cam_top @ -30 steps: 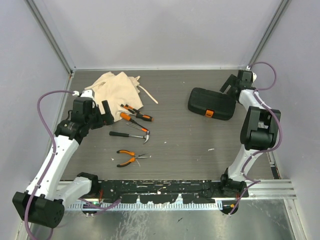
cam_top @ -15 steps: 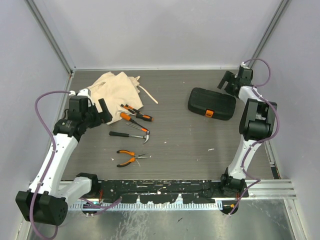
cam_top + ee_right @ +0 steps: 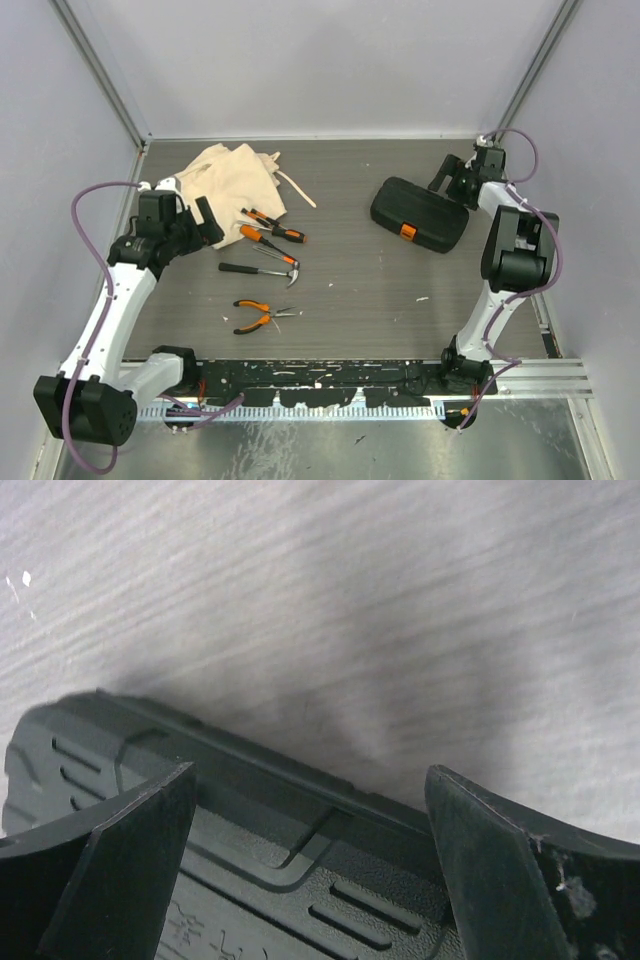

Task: Sort the tools into containers
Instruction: Move the storage box to the center of the board, then adjust the storage box at the center of the board.

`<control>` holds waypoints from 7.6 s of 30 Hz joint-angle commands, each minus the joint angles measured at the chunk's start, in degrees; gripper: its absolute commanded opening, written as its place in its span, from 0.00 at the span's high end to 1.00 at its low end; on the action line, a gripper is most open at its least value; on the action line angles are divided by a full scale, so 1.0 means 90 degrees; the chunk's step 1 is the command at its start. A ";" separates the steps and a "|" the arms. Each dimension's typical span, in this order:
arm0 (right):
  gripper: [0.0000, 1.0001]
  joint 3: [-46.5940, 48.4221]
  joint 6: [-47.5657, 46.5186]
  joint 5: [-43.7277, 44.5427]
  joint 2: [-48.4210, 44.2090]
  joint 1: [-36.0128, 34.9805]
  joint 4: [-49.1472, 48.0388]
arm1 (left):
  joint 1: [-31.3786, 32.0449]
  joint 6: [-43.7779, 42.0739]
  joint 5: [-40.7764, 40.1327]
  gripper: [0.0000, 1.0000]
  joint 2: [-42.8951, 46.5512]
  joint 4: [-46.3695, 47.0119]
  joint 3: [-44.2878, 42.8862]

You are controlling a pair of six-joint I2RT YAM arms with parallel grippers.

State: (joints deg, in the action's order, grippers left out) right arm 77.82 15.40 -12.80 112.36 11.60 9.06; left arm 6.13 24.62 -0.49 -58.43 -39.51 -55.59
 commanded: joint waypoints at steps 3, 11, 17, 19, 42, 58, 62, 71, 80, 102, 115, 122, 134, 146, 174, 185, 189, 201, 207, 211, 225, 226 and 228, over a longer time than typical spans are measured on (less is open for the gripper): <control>0.01 -0.0972 0.0308 -0.0295 -0.1058 -0.0232 0.0355 | -0.0046 -0.0001 0.0244 0.08 -0.0144 0.0256 -0.0239; 0.01 -0.2546 0.0608 0.0162 -0.2475 -0.0923 0.0081 | -0.0046 -0.0008 0.0388 0.08 -0.0190 0.0269 -0.0249; 0.01 -0.3772 0.1240 0.0375 -0.3586 -0.1127 -0.0203 | -0.0046 -0.0018 0.0452 0.07 -0.0192 0.0307 -0.0238; 0.01 -0.4020 0.1276 0.0224 -0.3891 -0.1168 -0.0191 | -0.0049 -0.0025 0.0500 0.06 -0.0204 0.0307 -0.0239; 0.02 -0.4377 0.1113 0.0097 -0.4901 -0.2315 -0.0331 | 0.2286 0.1347 0.0110 0.05 -0.0822 0.1698 0.0093; 0.00 -0.3716 0.0533 0.0518 -0.4331 -0.2676 -0.0106 | 0.3357 0.2643 0.0001 0.09 -0.2007 0.3462 0.0611; 0.00 -0.3422 0.0186 0.0941 -0.4238 -0.3060 0.0262 | 0.3369 0.2550 -0.0060 0.08 -0.1875 0.3447 0.0760; 0.00 -0.3326 0.0111 0.1414 -0.3964 -0.3543 0.0509 | 0.3372 0.2623 -0.0226 0.07 -0.1642 0.3664 0.1193; 0.09 -0.3659 0.0688 0.1661 -0.3656 -0.3531 0.0259 | 0.3381 0.2966 -0.0009 0.09 -0.2275 0.4095 0.0926; 0.16 -0.4744 0.1277 0.0835 -0.3848 -0.2167 -0.0405 | 0.3435 0.3685 0.0863 0.12 -0.4075 0.5418 0.0228; 0.00 -0.3937 0.0252 0.2133 -0.5254 -0.2884 0.0746 | 0.3447 0.3642 0.0937 0.12 -0.4064 0.5468 0.0327; 0.00 -0.3313 0.0064 0.2734 -0.4960 -0.3919 0.1156 | 0.3448 0.3288 0.0707 0.12 -0.3605 0.4949 0.0473; 0.00 -0.2053 -0.0158 0.3610 -0.3280 -0.5089 0.1434 | 0.3447 0.2921 0.0126 0.12 -0.2462 0.4341 0.1216; 0.00 -0.2043 -0.0148 0.4050 -0.2676 -0.5282 0.1556 | 0.3437 0.2831 0.0032 0.11 -0.2210 0.4160 0.1326; 0.02 -0.3658 0.0495 0.0858 -0.3602 -0.3376 0.0298 | 0.3448 0.3139 0.0787 0.12 -0.3344 0.4778 0.0499; 0.00 -0.3471 0.0188 0.2957 -0.4442 -0.3347 0.0909 | 0.3481 0.3340 0.1118 0.12 -0.4067 0.5189 0.0136; 0.00 -0.3522 0.0135 0.3323 -0.4494 -0.3339 0.0956 | 0.3502 0.3347 0.1155 0.12 -0.4117 0.5200 0.0123; 0.20 -0.4270 0.0872 0.1185 -0.4251 -0.2270 -0.0285 | 0.3508 0.3275 0.1245 0.12 -0.3982 0.5126 0.0221; 0.32 -0.4678 0.1317 0.0395 -0.4027 -0.1959 -0.0790 | 0.3502 0.3203 0.1246 0.12 -0.3899 0.5046 0.0210; 0.37 -0.5048 0.1669 -0.0034 -0.4000 -0.1802 -0.1138 | 0.3507 0.3184 0.1251 0.15 -0.3905 0.5025 0.0224; 0.51 -0.5939 0.2484 -0.1000 -0.3523 -0.1306 -0.2429 | 0.3504 0.3189 0.1326 0.16 -0.4085 0.5044 0.0077; 0.52 -0.5978 0.2526 -0.1093 -0.3448 -0.1234 -0.2520 | 0.3507 0.3177 0.1329 0.16 -0.4096 0.5057 0.0065; 0.53 -0.6086 0.2596 -0.1250 -0.3279 -0.1096 -0.2716 | 0.3508 0.3180 0.1319 0.16 -0.4157 0.5104 0.0041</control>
State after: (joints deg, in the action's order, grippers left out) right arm 26.89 37.58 -20.86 78.48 0.16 -18.09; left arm 37.45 54.39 10.63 -95.88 4.03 -52.58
